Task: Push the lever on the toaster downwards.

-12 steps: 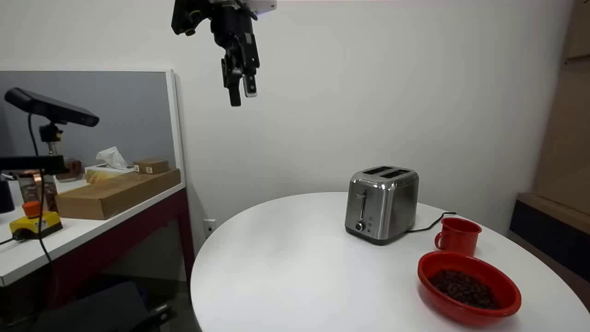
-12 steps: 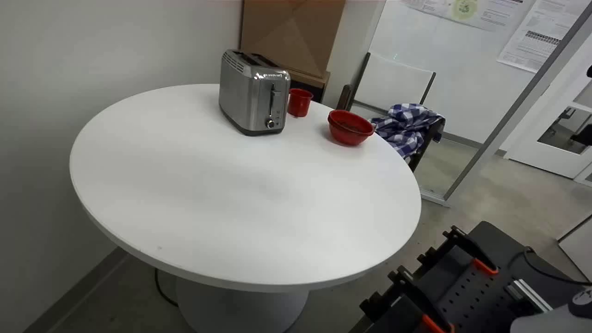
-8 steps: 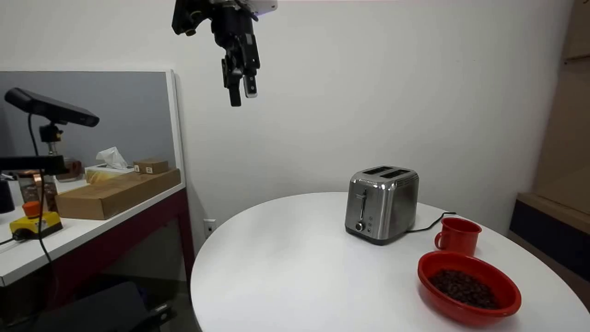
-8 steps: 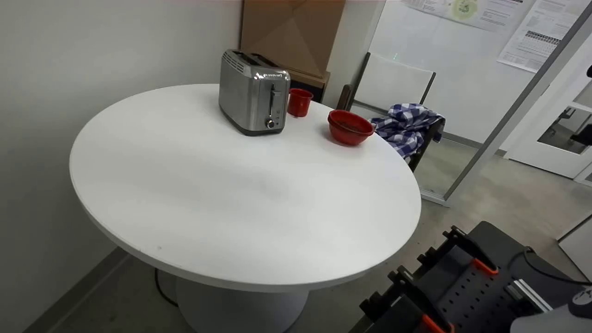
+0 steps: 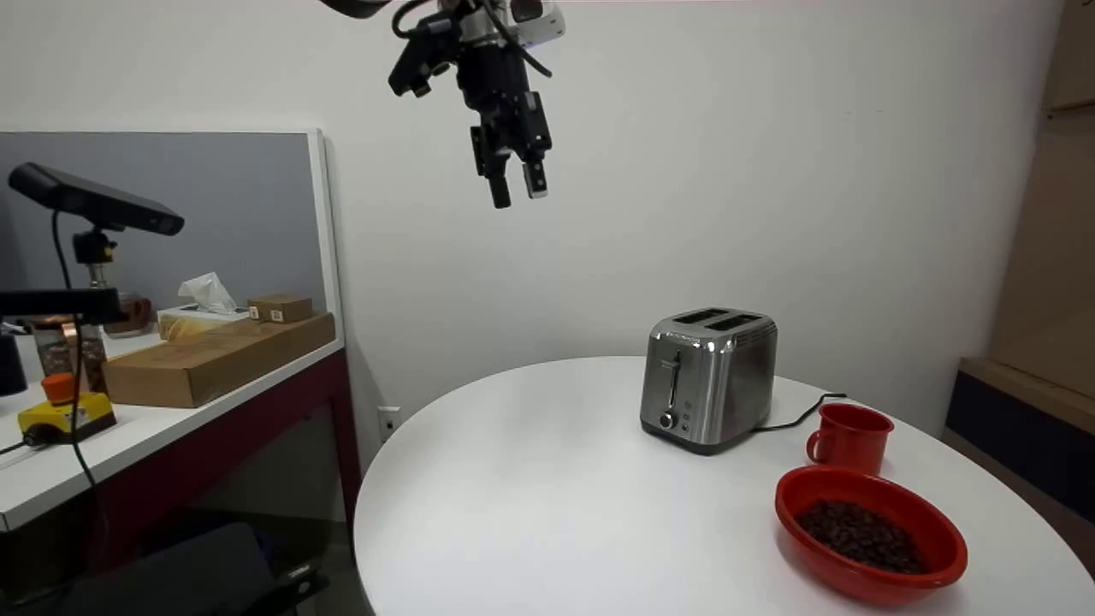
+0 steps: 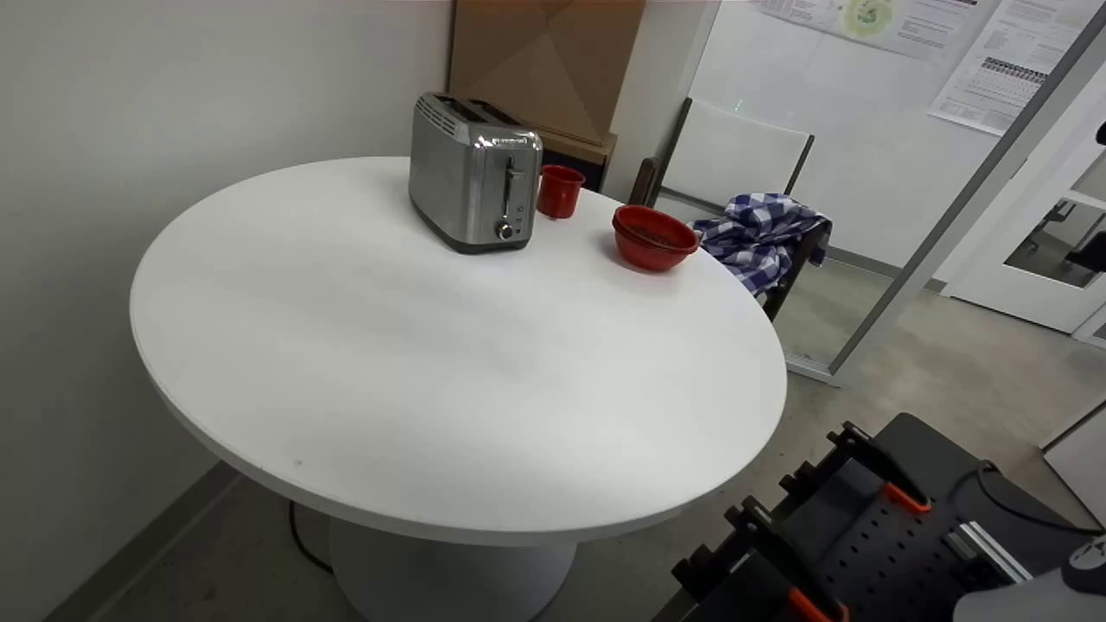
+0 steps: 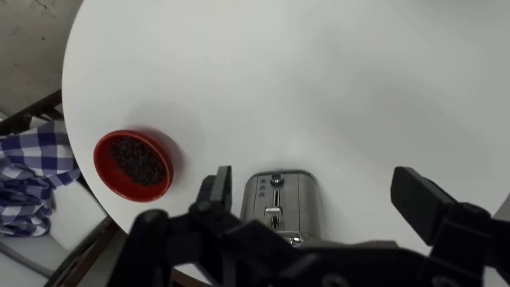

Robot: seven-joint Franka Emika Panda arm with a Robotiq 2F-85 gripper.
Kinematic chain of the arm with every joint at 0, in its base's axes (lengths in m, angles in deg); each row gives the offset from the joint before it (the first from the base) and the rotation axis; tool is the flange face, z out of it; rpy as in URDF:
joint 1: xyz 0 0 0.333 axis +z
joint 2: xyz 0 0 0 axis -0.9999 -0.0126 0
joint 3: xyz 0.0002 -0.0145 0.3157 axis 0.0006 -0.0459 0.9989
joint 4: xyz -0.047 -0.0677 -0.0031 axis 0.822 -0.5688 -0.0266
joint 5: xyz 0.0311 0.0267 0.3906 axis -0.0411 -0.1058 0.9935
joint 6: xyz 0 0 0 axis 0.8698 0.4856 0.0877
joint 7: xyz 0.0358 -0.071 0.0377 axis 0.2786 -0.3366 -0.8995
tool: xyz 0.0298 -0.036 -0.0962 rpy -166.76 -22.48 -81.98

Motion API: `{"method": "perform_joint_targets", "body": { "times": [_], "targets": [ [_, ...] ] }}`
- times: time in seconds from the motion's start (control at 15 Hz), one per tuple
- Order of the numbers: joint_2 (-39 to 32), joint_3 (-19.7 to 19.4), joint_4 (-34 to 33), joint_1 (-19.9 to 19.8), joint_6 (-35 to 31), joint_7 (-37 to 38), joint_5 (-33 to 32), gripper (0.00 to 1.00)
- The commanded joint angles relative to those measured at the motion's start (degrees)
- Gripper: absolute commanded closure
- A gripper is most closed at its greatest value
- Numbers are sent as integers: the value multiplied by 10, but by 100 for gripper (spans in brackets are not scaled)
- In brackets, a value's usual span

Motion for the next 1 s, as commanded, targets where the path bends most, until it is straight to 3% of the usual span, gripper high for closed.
{"method": "perform_joint_targets", "body": {
  "times": [0.0, 0.27, 0.53, 0.6, 0.73, 0.93],
  "targets": [
    [-86, -17, -56, 3, -57, 20, -64, 0],
    [-159, -53, -103, 11, -105, 10, -132, 0],
    [-225, -91, -149, 24, -147, 12, -154, 0],
    [-242, -101, -162, 28, -155, 14, -152, 25],
    [-270, -118, -183, 38, -168, 16, -149, 33],
    [-309, -143, -215, 55, -190, 24, -151, 58]
  ]
}}
